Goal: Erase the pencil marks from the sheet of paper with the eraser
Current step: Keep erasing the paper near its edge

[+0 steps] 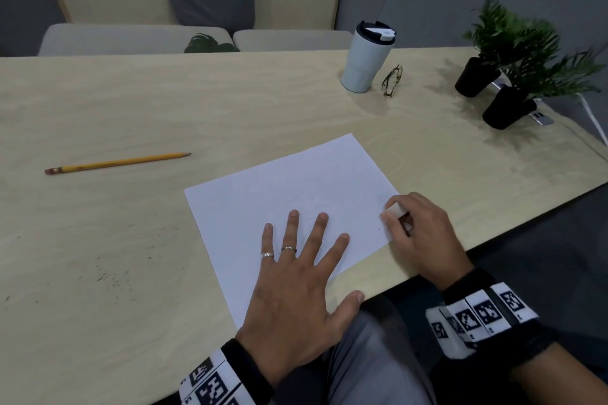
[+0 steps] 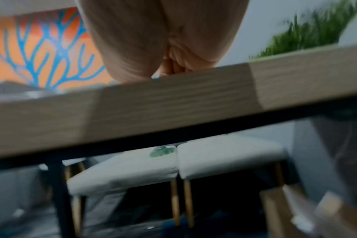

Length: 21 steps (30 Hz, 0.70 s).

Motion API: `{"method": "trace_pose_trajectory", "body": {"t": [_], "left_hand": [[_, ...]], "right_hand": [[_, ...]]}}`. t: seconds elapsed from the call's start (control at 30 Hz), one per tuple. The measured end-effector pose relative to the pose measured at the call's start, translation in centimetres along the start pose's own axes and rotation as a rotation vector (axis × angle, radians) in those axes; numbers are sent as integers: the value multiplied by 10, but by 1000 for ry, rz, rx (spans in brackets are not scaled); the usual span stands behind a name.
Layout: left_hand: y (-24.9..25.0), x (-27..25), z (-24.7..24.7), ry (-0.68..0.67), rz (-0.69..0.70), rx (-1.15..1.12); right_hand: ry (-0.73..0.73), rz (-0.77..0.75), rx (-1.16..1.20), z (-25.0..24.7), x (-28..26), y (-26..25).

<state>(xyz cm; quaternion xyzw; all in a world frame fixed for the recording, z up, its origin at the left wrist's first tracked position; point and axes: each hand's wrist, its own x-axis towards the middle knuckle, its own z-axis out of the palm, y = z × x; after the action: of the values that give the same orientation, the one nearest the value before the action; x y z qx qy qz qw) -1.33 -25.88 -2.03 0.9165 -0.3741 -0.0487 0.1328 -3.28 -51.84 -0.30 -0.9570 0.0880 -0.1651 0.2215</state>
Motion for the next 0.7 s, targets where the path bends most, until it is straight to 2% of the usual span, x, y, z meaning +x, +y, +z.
{"method": "trace_pose_trajectory", "body": {"t": [0.07,0.2,0.33,0.4,0.5,0.63,0.7], "left_hand": [[0,0,-1,-8,1,-1],[0,0,1,-6,-1,-11],[1,0,1,-6,4,2],[1,-1,1,-9,7,0],[1,-1,1,1,0,-10],[1,0,2,6,6,-7],[1,-1,2,4,9,-8]], "right_hand": [[-4,6,3,-2,2,-2],[-123,-130,28,4,-20,-26],[18,2,2,2,-2,1],[-10,16,12,-2,0,0],[-128,-104,5,0,-19,-19],[-20,41,4,-9,-5,6],[-45,41,-2,-12,-2,2]]}}
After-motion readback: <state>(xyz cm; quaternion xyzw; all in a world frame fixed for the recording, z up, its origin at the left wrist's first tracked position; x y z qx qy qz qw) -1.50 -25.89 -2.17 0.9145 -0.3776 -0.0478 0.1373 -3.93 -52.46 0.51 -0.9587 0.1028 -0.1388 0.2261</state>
